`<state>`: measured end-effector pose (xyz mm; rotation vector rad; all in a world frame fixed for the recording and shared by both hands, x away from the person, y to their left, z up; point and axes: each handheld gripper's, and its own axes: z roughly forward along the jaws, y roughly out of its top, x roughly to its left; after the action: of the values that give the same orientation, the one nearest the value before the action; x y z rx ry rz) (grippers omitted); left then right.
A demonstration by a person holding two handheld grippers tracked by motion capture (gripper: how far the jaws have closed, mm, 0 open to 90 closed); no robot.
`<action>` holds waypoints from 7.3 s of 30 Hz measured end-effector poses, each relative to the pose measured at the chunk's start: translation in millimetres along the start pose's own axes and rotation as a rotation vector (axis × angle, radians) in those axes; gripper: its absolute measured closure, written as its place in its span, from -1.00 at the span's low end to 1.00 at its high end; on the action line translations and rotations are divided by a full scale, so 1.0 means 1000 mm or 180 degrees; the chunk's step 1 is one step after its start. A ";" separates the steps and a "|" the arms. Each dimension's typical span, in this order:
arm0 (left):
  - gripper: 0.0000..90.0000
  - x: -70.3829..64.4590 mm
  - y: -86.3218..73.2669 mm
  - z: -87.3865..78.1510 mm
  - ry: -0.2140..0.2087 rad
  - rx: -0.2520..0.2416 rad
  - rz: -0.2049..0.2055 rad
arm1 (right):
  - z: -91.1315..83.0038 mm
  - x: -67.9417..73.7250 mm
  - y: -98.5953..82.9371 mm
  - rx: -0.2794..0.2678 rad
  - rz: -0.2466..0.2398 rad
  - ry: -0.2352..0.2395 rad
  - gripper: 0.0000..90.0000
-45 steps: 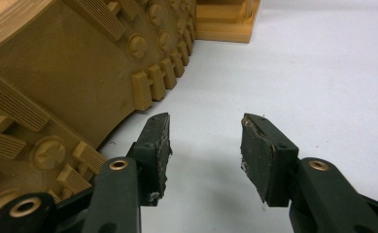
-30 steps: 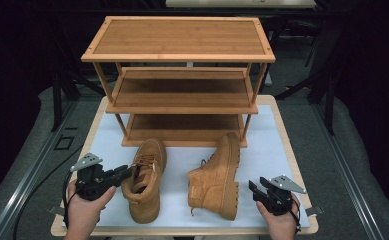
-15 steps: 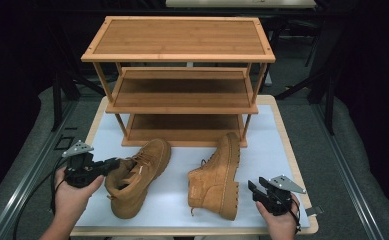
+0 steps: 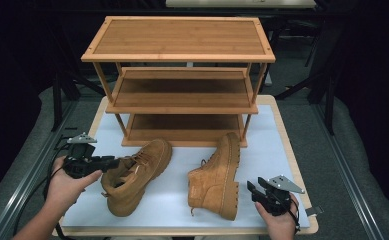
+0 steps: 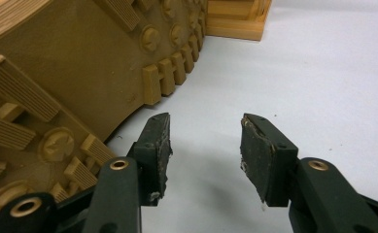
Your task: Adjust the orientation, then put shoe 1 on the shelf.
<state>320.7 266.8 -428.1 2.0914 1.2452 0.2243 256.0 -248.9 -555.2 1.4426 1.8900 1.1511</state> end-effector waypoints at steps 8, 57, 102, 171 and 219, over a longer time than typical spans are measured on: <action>0.37 -0.002 0.016 0.001 0.0104 0.0646 0.0088 | -0.001 -0.001 0.000 -0.0009 0.0014 -0.0006 0.19; 0.71 0.010 0.029 0.042 -0.0266 0.1996 -0.0463 | 0.006 -0.001 0.001 -0.0003 0.0037 0.0068 0.16; 0.76 0.016 0.029 0.011 -0.1065 0.1704 -0.1355 | 0.007 -0.001 0.001 -0.0035 0.0088 0.0089 0.13; 0.78 0.013 0.152 -0.073 -0.1099 0.0283 -0.1744 | 0.008 -0.005 0.001 -0.0103 0.0130 0.0079 0.13; 0.31 -0.034 0.172 -0.021 -0.0560 -0.0101 -0.1274 | 0.013 -0.004 0.003 -0.0083 0.0123 0.0124 0.13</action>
<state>414.8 195.4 -297.2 1.7465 1.5039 -0.1169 269.1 -247.9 -559.5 1.4584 1.8737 1.2258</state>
